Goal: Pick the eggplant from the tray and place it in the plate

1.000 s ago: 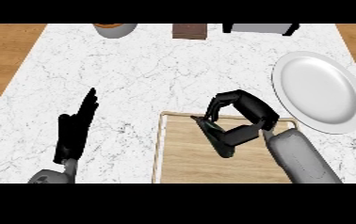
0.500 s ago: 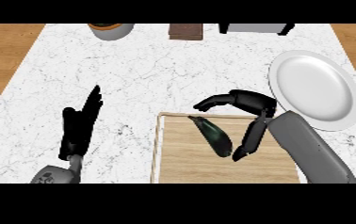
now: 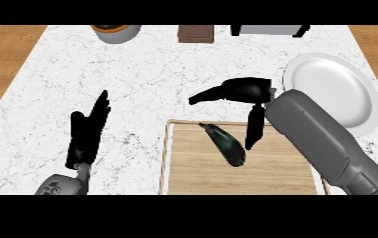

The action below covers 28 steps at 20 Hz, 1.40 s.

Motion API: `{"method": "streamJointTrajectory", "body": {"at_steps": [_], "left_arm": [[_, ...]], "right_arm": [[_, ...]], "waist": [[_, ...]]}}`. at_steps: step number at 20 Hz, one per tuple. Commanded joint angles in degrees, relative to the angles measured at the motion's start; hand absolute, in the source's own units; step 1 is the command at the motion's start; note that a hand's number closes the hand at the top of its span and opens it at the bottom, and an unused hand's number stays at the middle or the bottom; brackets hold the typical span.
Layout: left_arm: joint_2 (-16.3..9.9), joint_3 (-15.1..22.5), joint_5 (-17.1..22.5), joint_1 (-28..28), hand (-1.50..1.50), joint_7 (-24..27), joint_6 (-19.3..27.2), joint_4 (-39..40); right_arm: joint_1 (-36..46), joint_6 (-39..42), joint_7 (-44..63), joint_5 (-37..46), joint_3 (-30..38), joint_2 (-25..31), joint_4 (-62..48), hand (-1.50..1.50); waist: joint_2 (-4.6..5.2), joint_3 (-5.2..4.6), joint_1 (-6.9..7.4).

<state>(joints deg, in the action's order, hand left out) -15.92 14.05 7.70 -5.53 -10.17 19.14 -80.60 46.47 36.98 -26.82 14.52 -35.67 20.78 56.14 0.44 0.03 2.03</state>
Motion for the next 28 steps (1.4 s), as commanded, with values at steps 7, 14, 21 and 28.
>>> {"method": "streamJointTrajectory", "body": {"at_steps": [7,14,21,28], "left_arm": [[-0.4,-0.6,-0.7,1.5,0.00,0.1,-1.4,-1.2],[-1.4,-3.6,-0.5,0.7,0.00,-2.8,-2.2,-2.4],[1.0,-2.7,-0.9,3.6,0.00,2.3,-4.1,0.4],[0.5,-4.4,-3.1,1.4,0.00,-2.1,-2.1,-2.4]], "right_arm": [[9.8,11.4,-3.5,7.2,-8.7,-1.4,-7.2,-1.50],[6.9,6.6,-7.3,12.2,-11.2,-3.7,-11.5,-1.50],[7.7,2.3,-11.3,15.4,-13.6,-7.8,-18.4,-1.50],[5.7,4.0,-9.1,15.5,-13.4,-8.5,-16.1,-1.50]], "waist": [[-0.10,-0.03,-0.20],[-0.23,-0.01,-0.98],[-0.04,-0.04,-0.66],[-0.35,-0.04,-1.46]]}}
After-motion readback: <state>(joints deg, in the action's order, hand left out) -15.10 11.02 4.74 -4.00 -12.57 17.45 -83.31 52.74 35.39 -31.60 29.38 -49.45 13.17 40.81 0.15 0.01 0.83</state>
